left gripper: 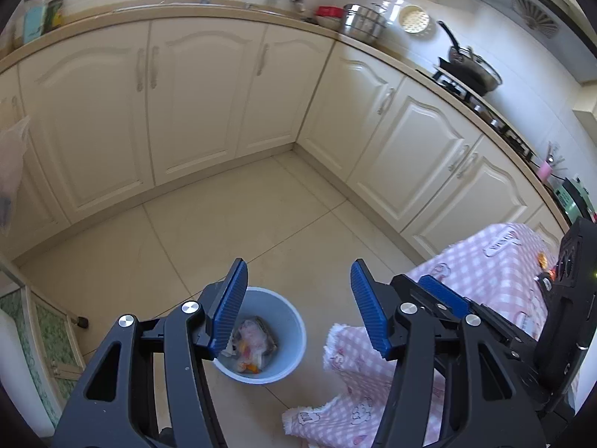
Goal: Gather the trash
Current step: 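Return to the table and grasp the small brown nut with the right tool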
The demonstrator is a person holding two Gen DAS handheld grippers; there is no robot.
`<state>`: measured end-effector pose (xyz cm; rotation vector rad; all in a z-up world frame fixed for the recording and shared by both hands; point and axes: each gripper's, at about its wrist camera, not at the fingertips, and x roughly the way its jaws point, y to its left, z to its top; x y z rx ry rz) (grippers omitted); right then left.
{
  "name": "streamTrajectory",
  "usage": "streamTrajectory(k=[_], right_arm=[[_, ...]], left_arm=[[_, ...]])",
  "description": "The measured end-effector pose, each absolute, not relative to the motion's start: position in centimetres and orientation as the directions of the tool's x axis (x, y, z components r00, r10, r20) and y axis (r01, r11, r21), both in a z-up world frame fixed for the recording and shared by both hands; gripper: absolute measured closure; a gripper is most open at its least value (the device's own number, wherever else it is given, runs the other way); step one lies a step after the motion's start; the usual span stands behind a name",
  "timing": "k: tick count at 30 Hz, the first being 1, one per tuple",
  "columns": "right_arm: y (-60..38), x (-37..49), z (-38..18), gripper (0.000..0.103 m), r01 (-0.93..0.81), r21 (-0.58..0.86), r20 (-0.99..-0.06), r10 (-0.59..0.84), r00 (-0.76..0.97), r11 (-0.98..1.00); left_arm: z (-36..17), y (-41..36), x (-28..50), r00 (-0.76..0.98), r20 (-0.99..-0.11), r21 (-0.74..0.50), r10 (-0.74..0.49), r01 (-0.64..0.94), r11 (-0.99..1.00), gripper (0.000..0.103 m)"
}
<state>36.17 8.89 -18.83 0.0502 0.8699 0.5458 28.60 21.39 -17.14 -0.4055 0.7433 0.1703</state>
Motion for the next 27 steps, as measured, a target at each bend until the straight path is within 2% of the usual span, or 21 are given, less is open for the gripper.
streamTrajectory(k=[9, 17, 21, 27], right_arm=[[-0.4, 33.8, -13.6, 0.063, -0.323, 0.221, -0.64, 0.387, 0.663, 0.92], [-13.5, 30.4, -9.7, 0.06, -0.122, 0.183, -0.576, 0.206, 0.791, 0.976], [-19.1, 29.4, -10.1, 0.058, -0.018, 0.167, -0.608, 0.117, 0.785, 0.986], [-22.7, 30.2, -12.9, 0.058, 0.027, 0.175, -0.7, 0.105, 0.707, 0.984]], left_arm=[[-12.8, 13.9, 28.4, 0.773, -0.626, -0.301, -0.102, -0.119, 0.946, 0.045], [-10.3, 3.7, 29.3, 0.759, -0.598, -0.281, -0.258, 0.102, 0.954, 0.045], [-10.2, -1.4, 29.7, 0.73, -0.607, -0.261, -0.315, 0.191, 0.946, 0.045], [-10.8, -5.9, 30.2, 0.693, -0.638, -0.228, -0.335, 0.245, 0.942, 0.044]])
